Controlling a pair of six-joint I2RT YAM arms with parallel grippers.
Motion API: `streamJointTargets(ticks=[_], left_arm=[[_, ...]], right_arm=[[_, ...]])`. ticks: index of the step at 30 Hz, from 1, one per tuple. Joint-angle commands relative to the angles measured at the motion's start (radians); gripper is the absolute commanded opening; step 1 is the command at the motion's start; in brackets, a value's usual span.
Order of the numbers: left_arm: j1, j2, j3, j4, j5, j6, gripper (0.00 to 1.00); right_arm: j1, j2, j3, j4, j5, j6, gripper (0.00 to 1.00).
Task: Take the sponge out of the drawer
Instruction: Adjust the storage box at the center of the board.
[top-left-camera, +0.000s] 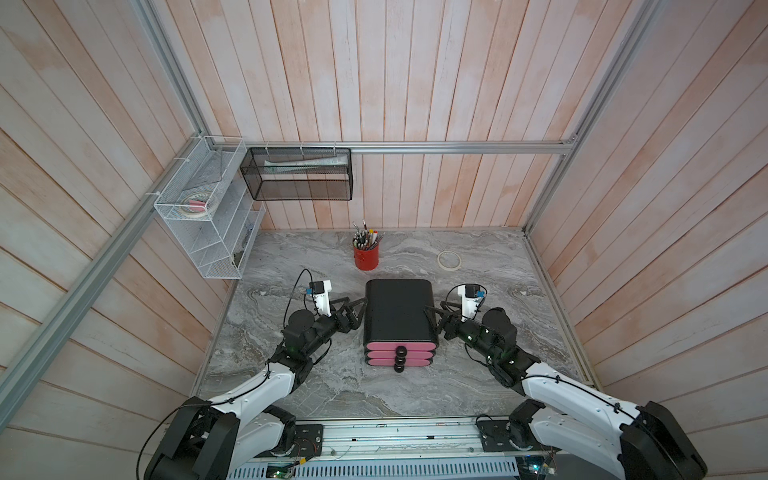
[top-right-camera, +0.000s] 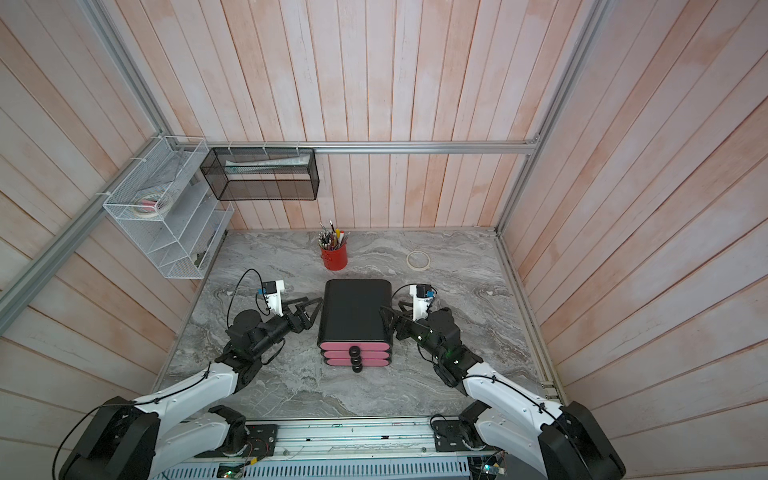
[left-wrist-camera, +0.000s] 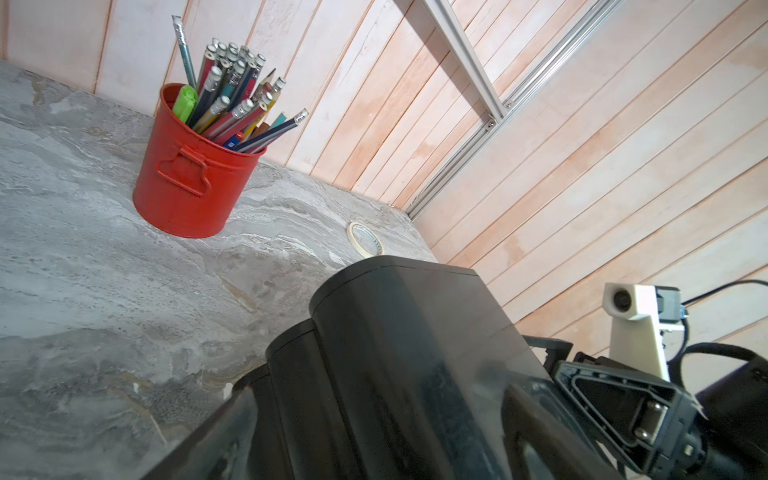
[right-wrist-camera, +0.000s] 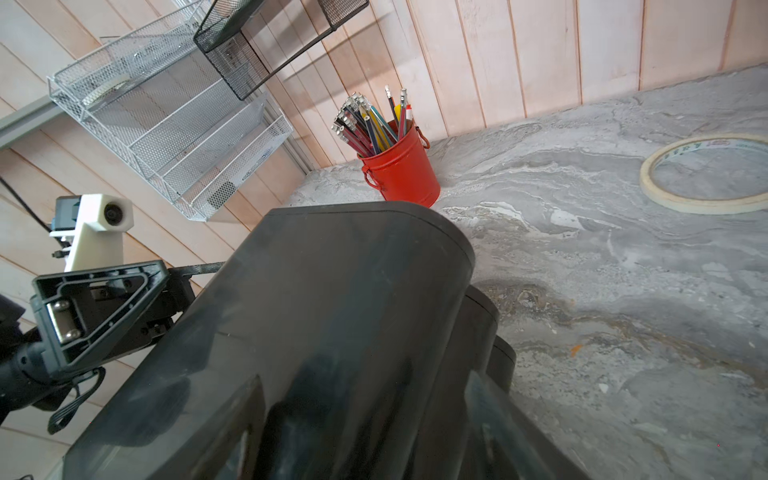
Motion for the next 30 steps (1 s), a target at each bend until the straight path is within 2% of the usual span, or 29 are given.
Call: streamJointTargets(ticks=[1,6,10,22,30], left_arm=[[-0.026,-0.013,0.044,-0.100,0.033,0.031,0.91],[-0.086,-0.012,0.085,-0.183,0.018,0.087,0.85],[-0.117,-0.014,0.074,-0.193,-0.004,0.089,0.82],[-0.211,-0.104,0.008,-0.189,-0.071,0.068,0.78],[-0.276,-0.158,-0.061,-0.134,-0.127,0.012,0.78]], right_arm=[[0.006,-0.016,-0.018,-0.008,-0.038,-0.036,0.78],[0.005,0.056,-0.073,0.140,-0.062,-0.006,0.76],[0.006,0.135,-0.049,0.201,-0.111,0.003,0.74],[0.016,0.393,0.128,0.283,-0.241,-0.015,0.71],[0.022,0.616,0.318,0.277,-0.364,-0.055,0.70]])
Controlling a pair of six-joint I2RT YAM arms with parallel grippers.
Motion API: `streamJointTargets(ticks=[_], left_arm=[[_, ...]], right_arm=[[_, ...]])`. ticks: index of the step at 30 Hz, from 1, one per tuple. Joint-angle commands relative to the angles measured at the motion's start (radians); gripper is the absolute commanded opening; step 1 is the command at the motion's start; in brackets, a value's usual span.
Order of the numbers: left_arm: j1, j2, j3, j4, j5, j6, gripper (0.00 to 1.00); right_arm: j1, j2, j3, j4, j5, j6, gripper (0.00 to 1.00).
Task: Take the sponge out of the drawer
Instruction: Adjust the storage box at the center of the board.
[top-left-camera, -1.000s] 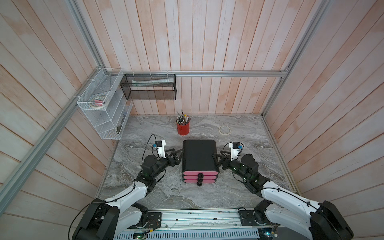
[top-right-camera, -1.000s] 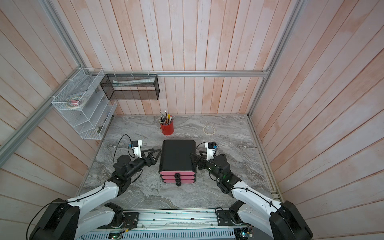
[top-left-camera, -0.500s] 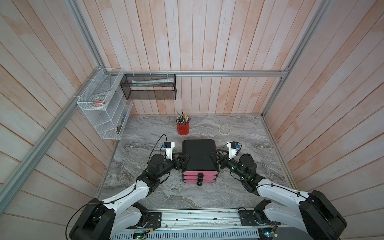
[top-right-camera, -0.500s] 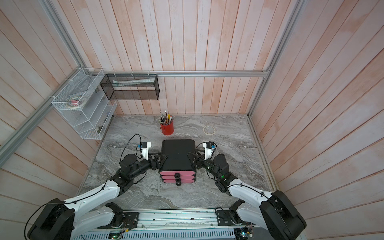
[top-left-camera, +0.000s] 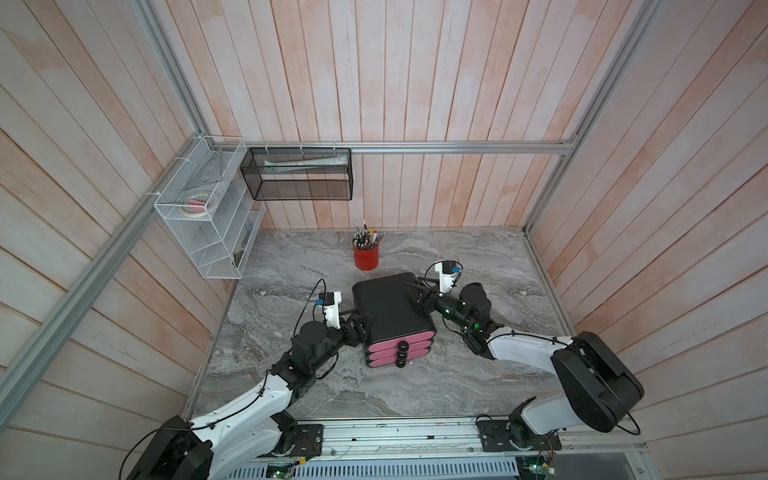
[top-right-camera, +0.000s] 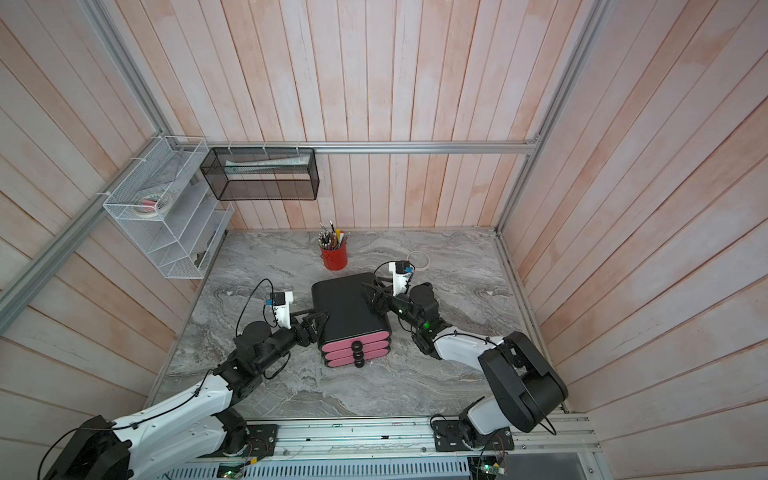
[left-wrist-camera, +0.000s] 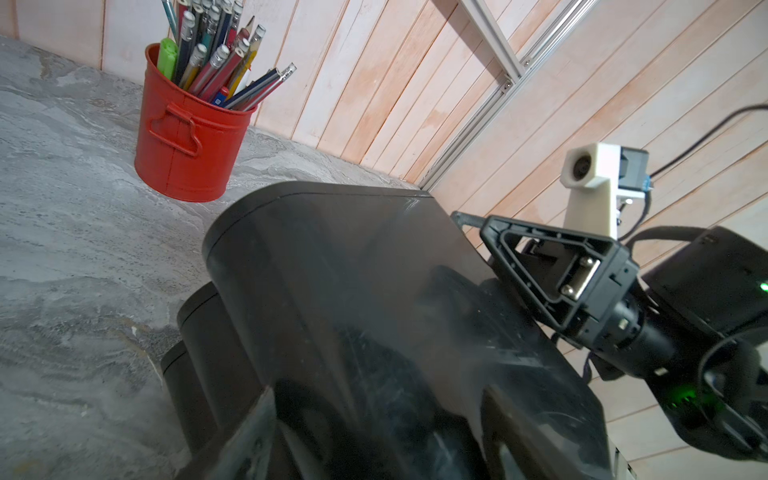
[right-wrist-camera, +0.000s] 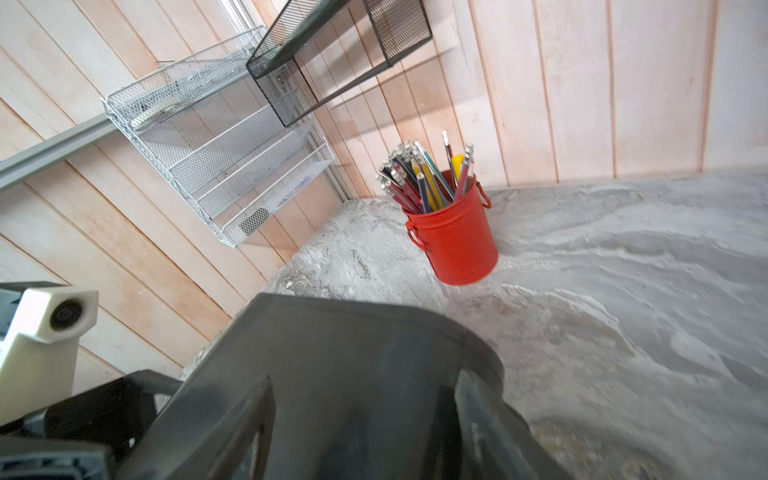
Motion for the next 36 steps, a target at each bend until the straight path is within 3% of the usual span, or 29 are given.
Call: streamJointTargets(ticks=[1,7,11,19,21,27,31,36], left_arm=[[-0.068,-0.006,-0.027,0.042,0.113,-0.021,0.78],[-0.125,-0.026,-0.045,0.054,0.050,-0.052,0.78],[-0.139,-0.081,-0.062,0.010,-0.023,-0.049,0.81],[-0.140,-0.267,-0.022,-0.232,-0.167,0.024,0.94],[-0.138,-0.306,-0.009,-0.280,-0.200,0.052,1.00],[-0.125,-0.279,0.117,-0.362,-0.294,0.196,1.00],[-0.032,-0.185,0.206,-0.347,-0.227,0.267,1.00],[0.190,-0.046,0.254,-0.261,0.051,0.242,1.00]], right_arm=[[0.045,0.112,0.065,-0.101,-0.223,-0.020,0.70],[0.046,0.238,0.186,-0.076,-0.326,-0.008,0.65],[0.045,0.200,0.201,-0.122,-0.251,-0.068,0.64],[0.045,-0.130,0.169,-0.388,0.078,-0.236,0.69],[0.046,-0.243,0.133,-0.460,0.173,-0.222,0.71],[0.048,-0.555,-0.017,-0.664,0.313,-0.049,0.71],[0.068,-0.725,-0.136,-0.780,0.330,0.051,0.71],[0.121,-0.885,-0.210,-0.938,0.422,0.127,0.71]])
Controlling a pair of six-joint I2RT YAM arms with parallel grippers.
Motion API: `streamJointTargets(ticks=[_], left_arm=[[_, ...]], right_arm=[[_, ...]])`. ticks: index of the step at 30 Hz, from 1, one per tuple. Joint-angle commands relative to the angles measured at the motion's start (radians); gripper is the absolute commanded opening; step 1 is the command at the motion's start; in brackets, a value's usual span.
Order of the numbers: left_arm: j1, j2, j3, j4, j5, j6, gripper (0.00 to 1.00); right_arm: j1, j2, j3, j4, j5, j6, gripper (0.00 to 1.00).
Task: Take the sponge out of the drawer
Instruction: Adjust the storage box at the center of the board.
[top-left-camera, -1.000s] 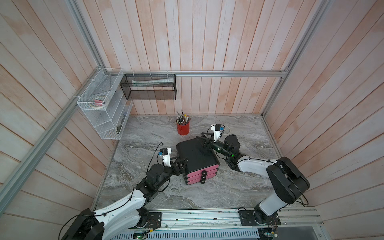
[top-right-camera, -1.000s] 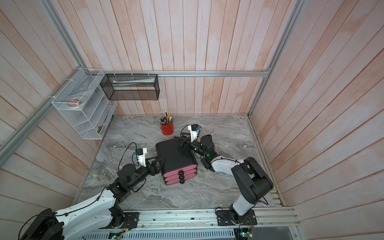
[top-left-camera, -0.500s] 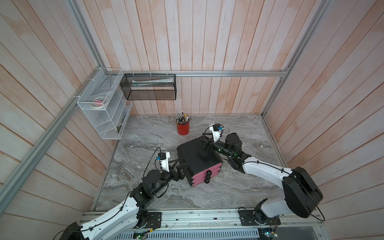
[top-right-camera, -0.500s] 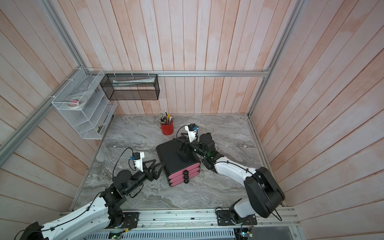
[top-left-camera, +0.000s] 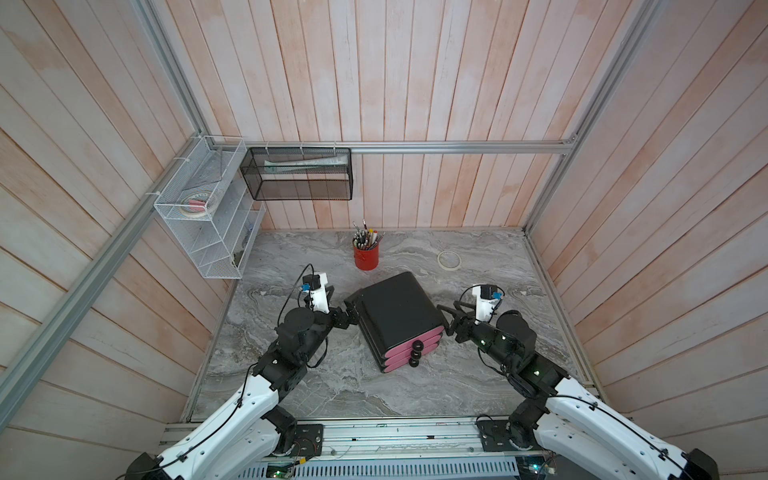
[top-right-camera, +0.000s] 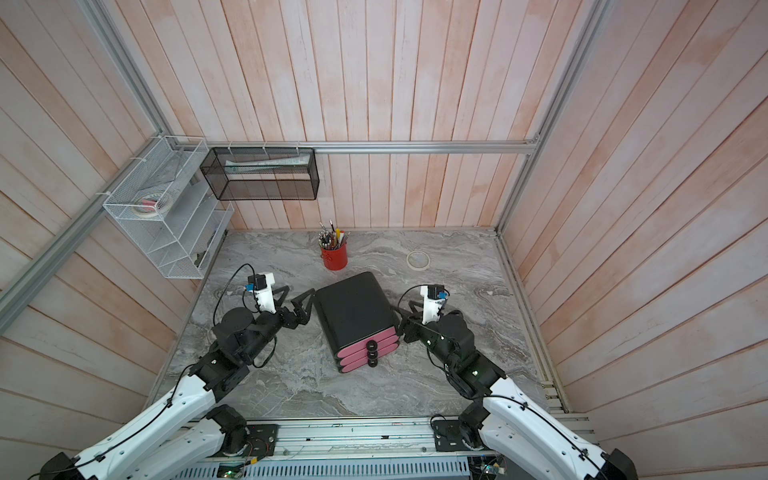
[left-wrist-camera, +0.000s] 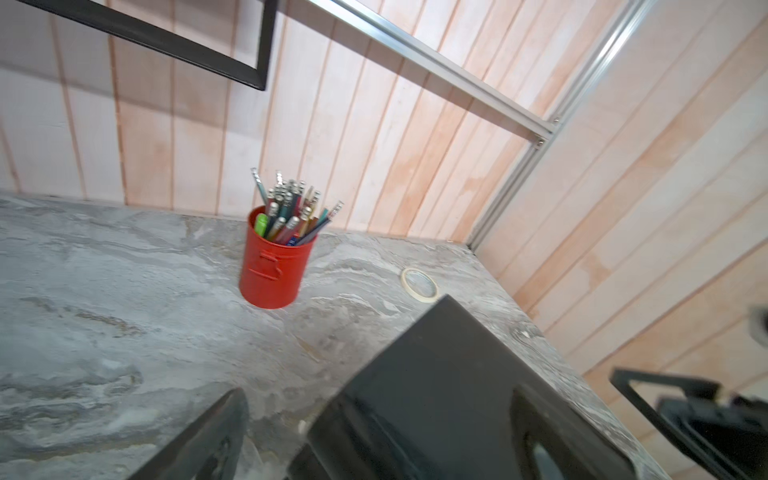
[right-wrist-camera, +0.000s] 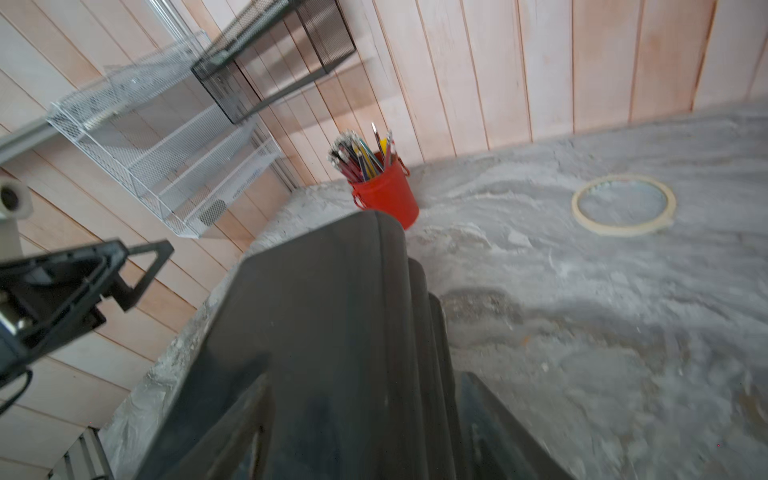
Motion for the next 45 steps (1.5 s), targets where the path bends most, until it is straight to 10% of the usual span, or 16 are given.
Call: streamJointTargets(ticks=[1,17,30,45], left_arm=[[0.103,0.089,0.030,0.048,0.209,0.018,1.00],[0.198,0.375,0.087,0.260,0.590,-0.032,1.00],[0.230,0.367,0.033,0.234,0.591,-0.026,1.00],[0.243,0.446,0.031,0.305,0.624,-0.078,0.96]], right_arm=[[0.028,-0.088,-0.035,-0.139,0.074,0.091,0.71],[0.081,-0.026,-0.184,0.006,0.021,0.199,0.69],[0.059,0.380,-0.020,0.264,0.078,0.054,0.74],[-0.113,0.733,0.187,0.486,-0.178,-0.024,0.74]])
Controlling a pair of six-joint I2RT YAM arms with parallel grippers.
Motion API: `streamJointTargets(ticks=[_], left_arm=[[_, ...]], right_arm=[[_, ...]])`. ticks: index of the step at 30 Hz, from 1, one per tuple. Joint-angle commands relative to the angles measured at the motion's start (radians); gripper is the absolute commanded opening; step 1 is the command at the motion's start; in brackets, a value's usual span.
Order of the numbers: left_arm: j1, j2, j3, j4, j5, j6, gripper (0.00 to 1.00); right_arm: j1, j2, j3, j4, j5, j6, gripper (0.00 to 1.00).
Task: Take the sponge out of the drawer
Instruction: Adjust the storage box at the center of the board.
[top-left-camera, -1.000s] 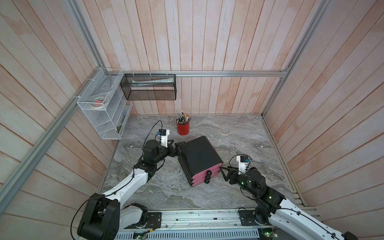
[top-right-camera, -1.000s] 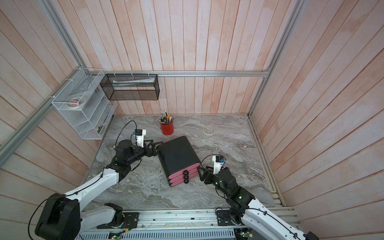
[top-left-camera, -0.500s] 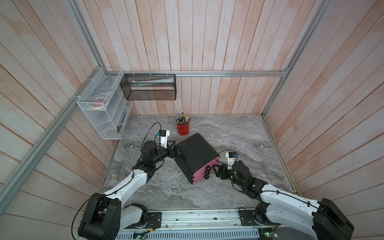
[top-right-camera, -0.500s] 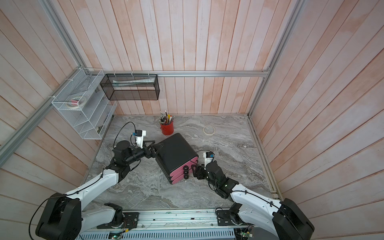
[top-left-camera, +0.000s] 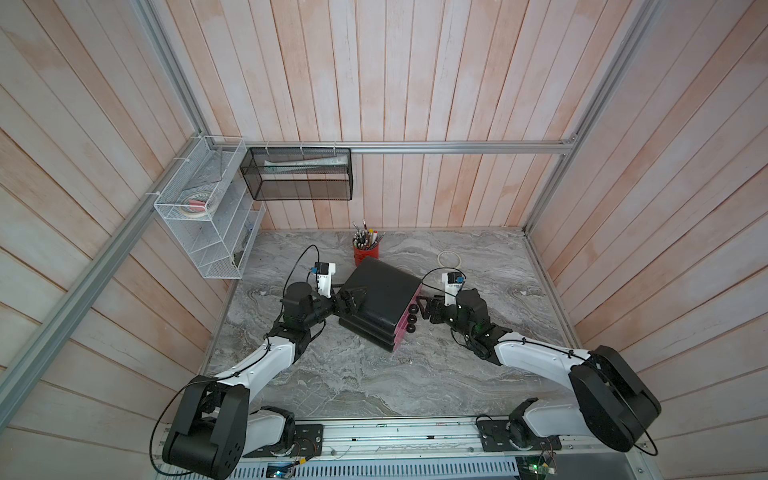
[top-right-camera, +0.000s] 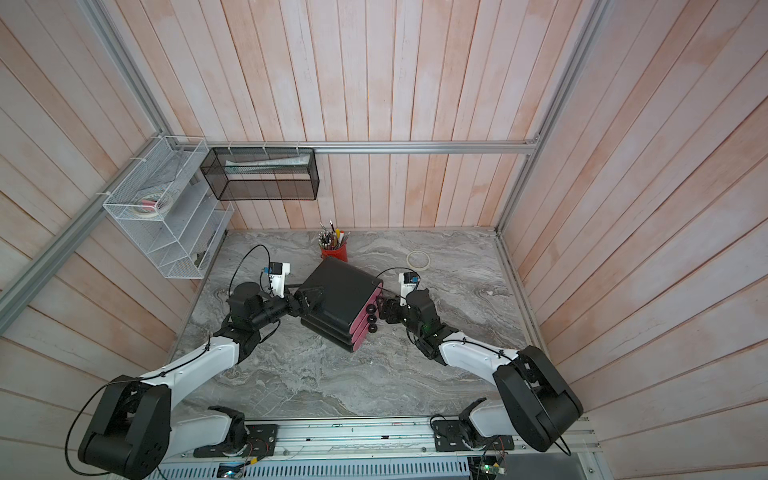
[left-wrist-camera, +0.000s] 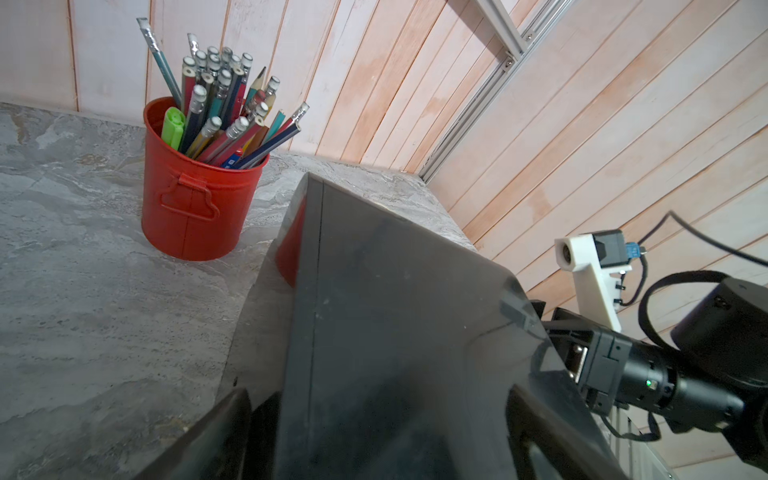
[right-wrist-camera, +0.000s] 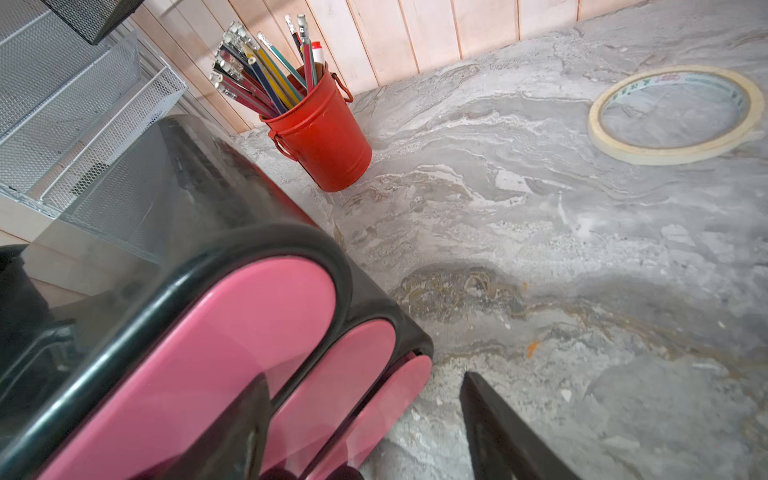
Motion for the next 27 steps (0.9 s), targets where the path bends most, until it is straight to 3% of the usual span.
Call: streamJointTargets(ticks=[1,19,27], left_arm=[[-0.005,0.028,0.000,0.051,0.053,-0.045,0.96],[-0.012,0.060,-0.031,0.156,0.075,-0.131,0.94],[-0.015,0.050,-0.068,0.206,0.068,-0.167,0.94]], right_arm=[[-0.017,0.048,0.059,0.110,-0.101,-0.021,0.74],[-0.070,0.214,0.188,0.236,-0.244,-0.026,0.73],[-0.093,0.304,0.250,0.318,-0.313,0.034,0.73]])
